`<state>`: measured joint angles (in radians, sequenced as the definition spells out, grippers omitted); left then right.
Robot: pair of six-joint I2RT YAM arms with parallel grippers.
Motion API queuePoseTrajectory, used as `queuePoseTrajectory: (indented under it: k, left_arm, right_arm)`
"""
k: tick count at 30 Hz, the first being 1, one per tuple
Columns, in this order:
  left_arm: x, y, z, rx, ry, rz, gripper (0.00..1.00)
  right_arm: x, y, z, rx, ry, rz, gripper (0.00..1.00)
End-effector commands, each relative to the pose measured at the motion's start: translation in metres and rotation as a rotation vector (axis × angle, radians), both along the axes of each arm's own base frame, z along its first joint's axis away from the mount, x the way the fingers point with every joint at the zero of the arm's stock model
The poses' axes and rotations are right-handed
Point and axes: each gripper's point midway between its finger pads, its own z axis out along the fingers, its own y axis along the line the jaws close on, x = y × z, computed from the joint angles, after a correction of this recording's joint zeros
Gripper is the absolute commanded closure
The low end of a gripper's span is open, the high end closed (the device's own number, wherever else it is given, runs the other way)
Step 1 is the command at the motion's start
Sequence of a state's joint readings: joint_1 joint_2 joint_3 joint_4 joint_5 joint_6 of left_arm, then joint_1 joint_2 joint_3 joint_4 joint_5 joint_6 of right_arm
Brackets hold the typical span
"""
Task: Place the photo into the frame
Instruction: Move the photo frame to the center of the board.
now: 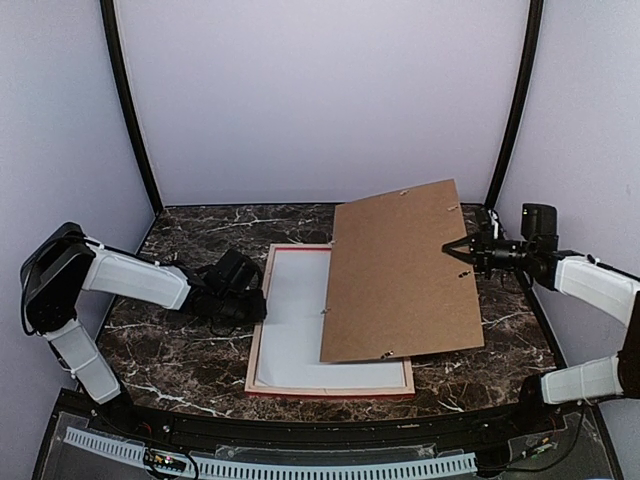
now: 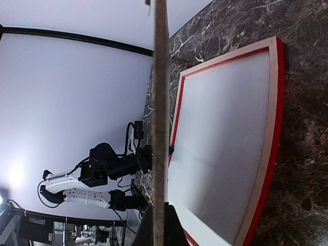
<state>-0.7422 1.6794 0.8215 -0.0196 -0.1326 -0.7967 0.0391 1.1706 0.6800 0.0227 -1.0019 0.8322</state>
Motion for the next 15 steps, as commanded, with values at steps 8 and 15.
queuePoseTrajectory:
  k: [8,15]
  left_arm:
    - [-0.033,0.017,0.0,-0.098,0.074,0.071,0.8]
    - [-0.029,0.018,0.032,-0.117,0.008,0.051,0.55]
  right_arm:
    - [-0.004,0.056,0.001,0.078,-0.047,0.125,1.0]
    - [0.0,0.085,-0.011,0.105,-0.014,0.163,1.0]
